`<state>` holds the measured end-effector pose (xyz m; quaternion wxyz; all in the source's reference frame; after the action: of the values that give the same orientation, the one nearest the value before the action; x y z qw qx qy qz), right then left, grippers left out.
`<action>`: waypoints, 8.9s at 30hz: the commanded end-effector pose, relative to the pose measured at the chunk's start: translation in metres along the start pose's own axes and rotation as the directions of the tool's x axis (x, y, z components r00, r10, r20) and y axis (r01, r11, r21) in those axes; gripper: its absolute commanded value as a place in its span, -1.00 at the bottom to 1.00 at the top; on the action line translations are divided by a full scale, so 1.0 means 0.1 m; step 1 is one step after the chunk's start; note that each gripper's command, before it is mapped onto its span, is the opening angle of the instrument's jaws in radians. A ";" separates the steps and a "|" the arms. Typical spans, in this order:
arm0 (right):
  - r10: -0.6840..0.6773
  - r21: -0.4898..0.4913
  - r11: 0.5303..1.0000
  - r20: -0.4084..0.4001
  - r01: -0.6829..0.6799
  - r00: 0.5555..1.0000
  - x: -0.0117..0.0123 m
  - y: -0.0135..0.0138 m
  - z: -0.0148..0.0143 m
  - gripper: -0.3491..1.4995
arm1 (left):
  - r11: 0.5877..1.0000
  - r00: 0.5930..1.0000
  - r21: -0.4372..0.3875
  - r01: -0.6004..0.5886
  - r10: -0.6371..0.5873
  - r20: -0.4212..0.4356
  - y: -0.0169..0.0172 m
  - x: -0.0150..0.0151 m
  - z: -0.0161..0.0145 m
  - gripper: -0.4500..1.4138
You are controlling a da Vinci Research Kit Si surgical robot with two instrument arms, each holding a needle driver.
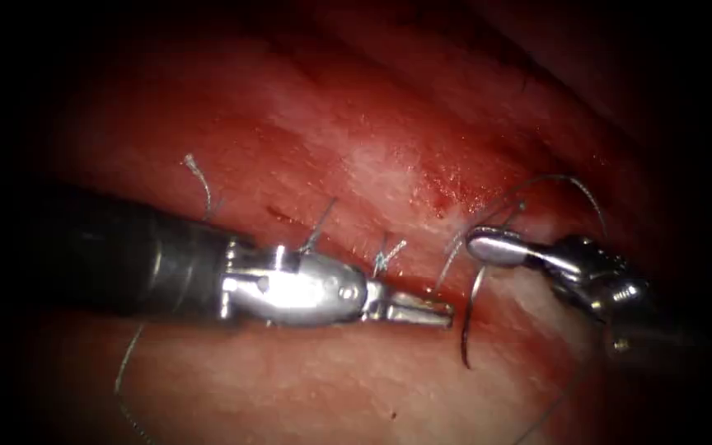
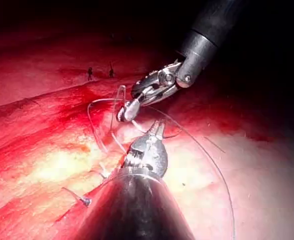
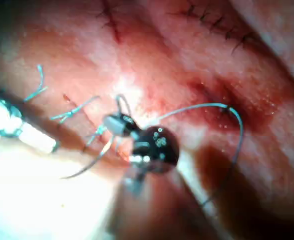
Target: Wound Closure
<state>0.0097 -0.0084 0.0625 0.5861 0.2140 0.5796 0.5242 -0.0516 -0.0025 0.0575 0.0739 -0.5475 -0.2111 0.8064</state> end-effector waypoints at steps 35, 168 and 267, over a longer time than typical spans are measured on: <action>-0.247 -0.033 0.969 -0.018 0.246 0.969 -0.006 -0.015 0.006 -1.00 | 0.996 0.819 -0.068 0.057 -0.008 0.573 -0.053 -0.110 0.080 -1.00; -0.849 -0.006 0.525 0.052 0.851 0.525 -0.048 0.013 0.053 -1.00 | 0.979 0.917 -0.139 0.150 -0.086 0.390 0.035 -0.101 0.039 -0.35; 0.158 -0.084 0.985 0.113 -0.149 0.981 -0.018 0.029 0.078 -1.00 | 0.973 0.908 -0.130 0.189 -0.122 0.401 0.051 -0.144 0.061 -0.51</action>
<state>0.0153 -0.0060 0.0672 0.5831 0.2690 0.5037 0.5778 -0.0506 -0.0132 0.0690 0.0489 -0.3619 -0.3301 0.8704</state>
